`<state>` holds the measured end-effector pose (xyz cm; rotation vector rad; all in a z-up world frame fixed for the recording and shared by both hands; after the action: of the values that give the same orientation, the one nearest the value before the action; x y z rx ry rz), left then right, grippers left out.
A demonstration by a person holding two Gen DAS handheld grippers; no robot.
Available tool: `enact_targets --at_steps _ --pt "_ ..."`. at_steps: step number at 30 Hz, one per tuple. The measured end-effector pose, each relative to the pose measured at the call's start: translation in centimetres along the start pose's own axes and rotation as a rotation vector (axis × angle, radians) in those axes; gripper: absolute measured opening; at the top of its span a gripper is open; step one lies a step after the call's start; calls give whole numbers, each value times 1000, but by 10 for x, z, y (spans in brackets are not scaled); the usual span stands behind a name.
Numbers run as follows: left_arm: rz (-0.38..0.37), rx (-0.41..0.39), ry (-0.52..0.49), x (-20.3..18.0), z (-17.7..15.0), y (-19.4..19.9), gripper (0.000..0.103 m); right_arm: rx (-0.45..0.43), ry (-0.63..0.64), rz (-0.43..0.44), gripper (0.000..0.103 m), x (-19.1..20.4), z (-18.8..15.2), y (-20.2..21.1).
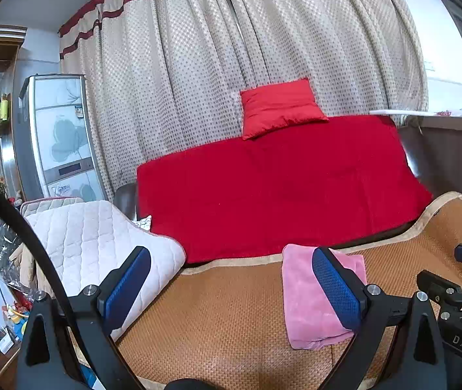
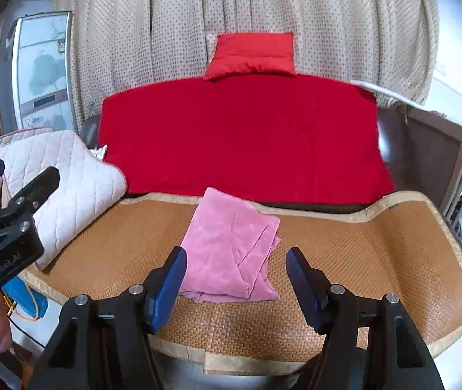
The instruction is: Fold large clothes
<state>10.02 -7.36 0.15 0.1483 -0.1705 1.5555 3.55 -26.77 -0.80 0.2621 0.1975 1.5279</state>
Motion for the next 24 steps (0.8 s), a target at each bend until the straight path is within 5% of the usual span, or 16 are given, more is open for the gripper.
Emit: enact_targets --at_steps 24 --pt "-30 -21 45 10 11 13 100 -88 19 -73 68 14 11 17"
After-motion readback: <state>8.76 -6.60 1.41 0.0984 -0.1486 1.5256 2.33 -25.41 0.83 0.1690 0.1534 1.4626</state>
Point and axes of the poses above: each gripper's, at about its wrist camera, not at the fingertips, and y roughly against the way its jaws point, x to its left, z to its top, the point moved 3 cm from there along -y, roughly the way its jaws point, and after that the axes turned 15 degrees about -x, right-handed, at the moved point
